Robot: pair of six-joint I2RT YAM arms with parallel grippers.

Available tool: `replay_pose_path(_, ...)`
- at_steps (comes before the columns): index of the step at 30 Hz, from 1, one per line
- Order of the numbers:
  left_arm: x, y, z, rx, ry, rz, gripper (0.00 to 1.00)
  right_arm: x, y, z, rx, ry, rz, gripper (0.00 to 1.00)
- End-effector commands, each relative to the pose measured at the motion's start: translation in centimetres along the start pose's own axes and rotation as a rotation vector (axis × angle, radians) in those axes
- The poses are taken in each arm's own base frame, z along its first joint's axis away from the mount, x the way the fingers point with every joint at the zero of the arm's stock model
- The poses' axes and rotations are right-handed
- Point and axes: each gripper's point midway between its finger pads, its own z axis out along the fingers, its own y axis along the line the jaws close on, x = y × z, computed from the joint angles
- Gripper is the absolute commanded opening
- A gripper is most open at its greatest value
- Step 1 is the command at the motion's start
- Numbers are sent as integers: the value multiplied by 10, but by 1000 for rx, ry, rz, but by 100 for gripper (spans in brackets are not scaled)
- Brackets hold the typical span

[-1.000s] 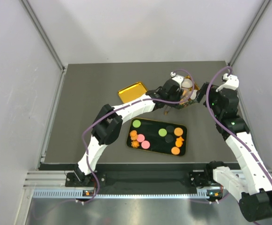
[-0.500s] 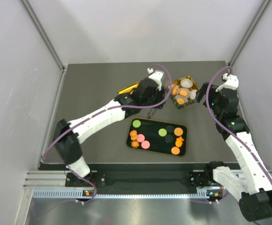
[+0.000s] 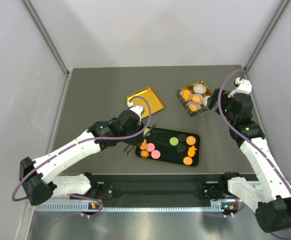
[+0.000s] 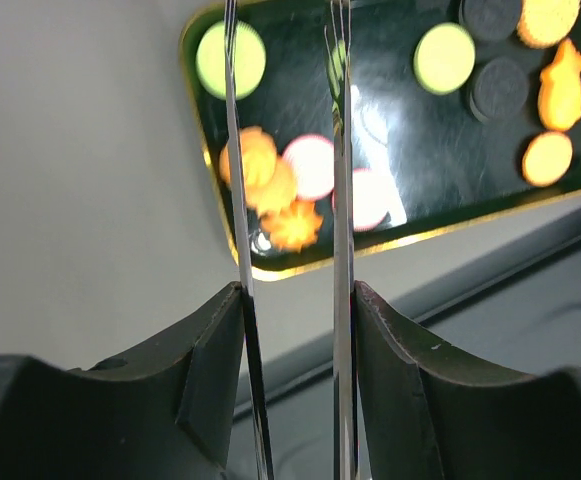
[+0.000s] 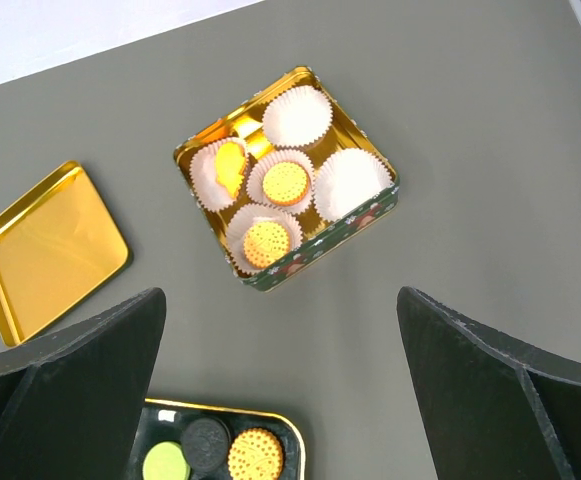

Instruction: Pack the cookies

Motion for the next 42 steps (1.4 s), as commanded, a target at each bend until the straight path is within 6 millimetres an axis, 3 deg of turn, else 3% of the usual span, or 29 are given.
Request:
replay_pose_path(1,21,8,-15,-10,51,-32,50,-16,2,0,-12,-52,16,100)
replay_pose_path(9,45,17,-16,-42,133,-41,50,-16,1,0,-8,-54,15,100)
replay_pose_path(18,55,16,-12,-46,174,-41,50,-18,1,-1,-8,-60,14,100)
replay_pose_path(42,63,20,-1,-78,225,-10,47,-19,0,-2,-4,-64,10,100)
